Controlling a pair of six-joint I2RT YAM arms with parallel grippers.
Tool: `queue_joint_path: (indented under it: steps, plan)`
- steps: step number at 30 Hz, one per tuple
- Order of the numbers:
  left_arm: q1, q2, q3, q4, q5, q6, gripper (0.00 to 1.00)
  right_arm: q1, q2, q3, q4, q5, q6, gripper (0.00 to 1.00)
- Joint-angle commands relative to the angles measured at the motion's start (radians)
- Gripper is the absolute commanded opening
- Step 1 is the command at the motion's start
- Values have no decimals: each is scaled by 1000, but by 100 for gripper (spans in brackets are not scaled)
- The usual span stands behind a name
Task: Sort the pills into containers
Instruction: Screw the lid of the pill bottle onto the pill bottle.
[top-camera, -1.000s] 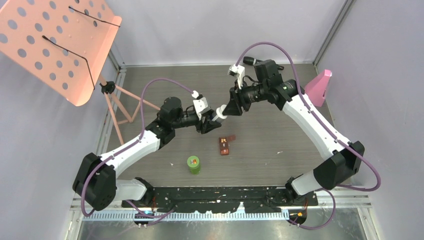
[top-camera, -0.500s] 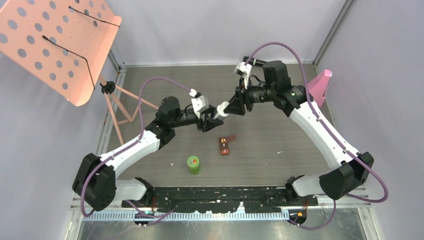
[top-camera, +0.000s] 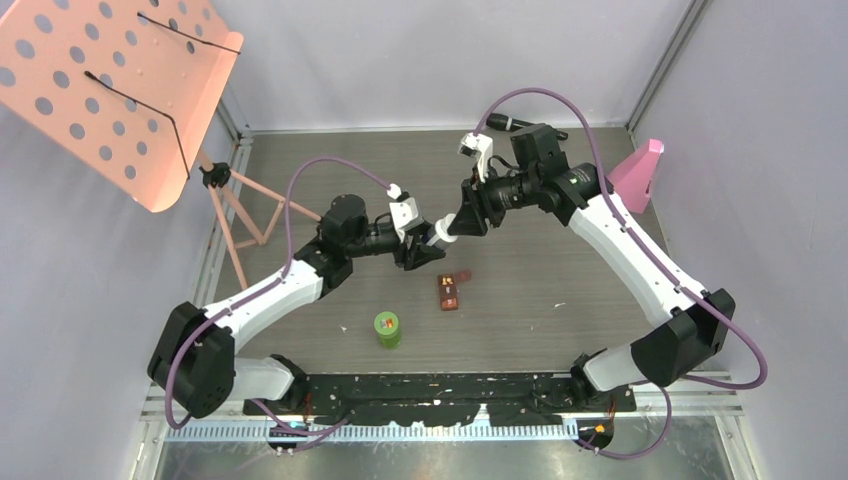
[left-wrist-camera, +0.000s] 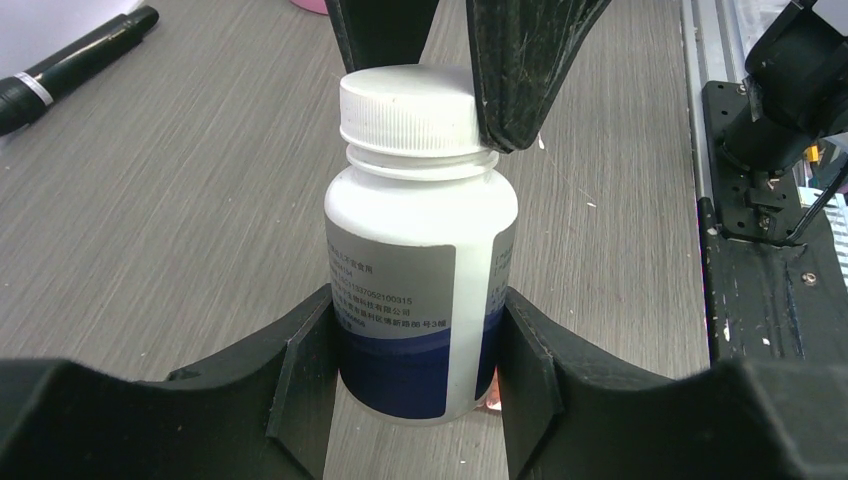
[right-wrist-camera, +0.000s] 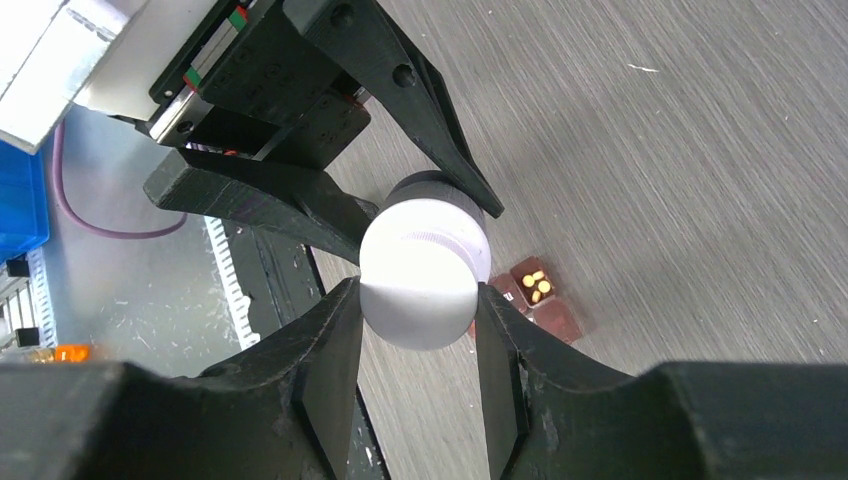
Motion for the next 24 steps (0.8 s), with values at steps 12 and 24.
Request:
queue_joint_path:
  steps: [12, 24]
  plan:
    - [-6, -9, 48, 228, -65, -37, 0, 49, 13, -52, 85, -16, 278, 22]
    - [-6, 20, 13, 271, -169, -24, 0, 58, -68, -77, 169, 384, 559, 34]
